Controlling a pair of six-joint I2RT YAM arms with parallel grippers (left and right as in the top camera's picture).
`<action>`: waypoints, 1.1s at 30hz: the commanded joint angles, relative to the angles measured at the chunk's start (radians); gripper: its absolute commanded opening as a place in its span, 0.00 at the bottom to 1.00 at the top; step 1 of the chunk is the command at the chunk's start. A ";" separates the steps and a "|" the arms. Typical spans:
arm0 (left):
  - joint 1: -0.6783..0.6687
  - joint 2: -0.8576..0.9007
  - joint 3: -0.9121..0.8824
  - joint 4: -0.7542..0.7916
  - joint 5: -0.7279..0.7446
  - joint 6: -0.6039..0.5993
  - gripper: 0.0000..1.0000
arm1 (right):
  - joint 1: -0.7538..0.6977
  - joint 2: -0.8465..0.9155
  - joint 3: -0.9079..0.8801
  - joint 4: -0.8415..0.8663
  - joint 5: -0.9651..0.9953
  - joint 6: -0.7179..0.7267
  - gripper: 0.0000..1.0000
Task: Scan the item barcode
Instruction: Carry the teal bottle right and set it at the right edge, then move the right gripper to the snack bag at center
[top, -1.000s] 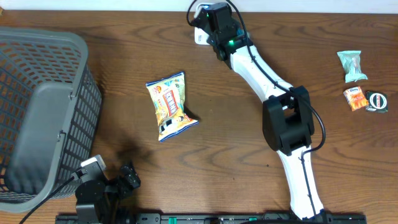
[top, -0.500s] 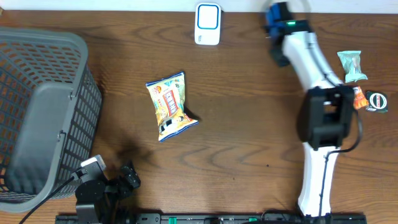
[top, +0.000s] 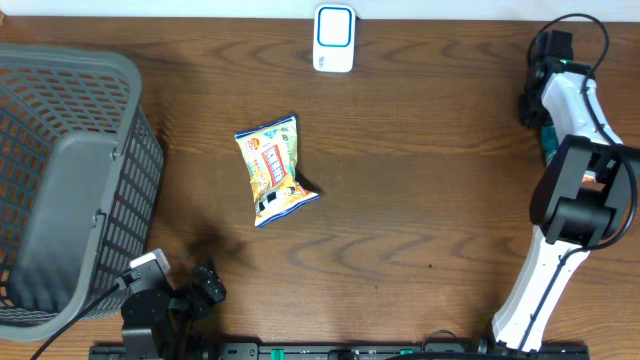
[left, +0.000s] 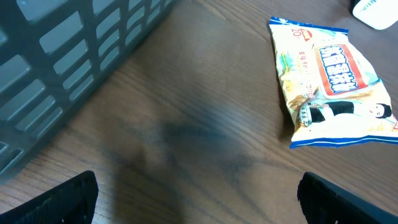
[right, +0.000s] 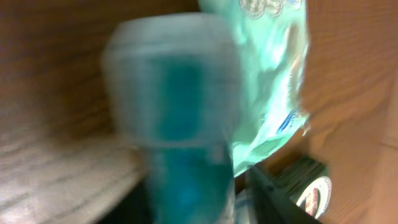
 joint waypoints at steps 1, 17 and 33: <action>0.006 -0.002 0.008 -0.011 0.013 -0.002 0.98 | 0.009 -0.050 0.026 -0.032 -0.093 0.079 0.99; 0.006 -0.002 0.008 -0.011 0.013 -0.002 0.98 | 0.405 -0.259 0.130 -0.200 -0.919 0.404 0.99; 0.006 -0.002 0.008 -0.011 0.013 -0.002 0.98 | 0.993 -0.097 0.128 -0.177 -0.279 0.432 0.99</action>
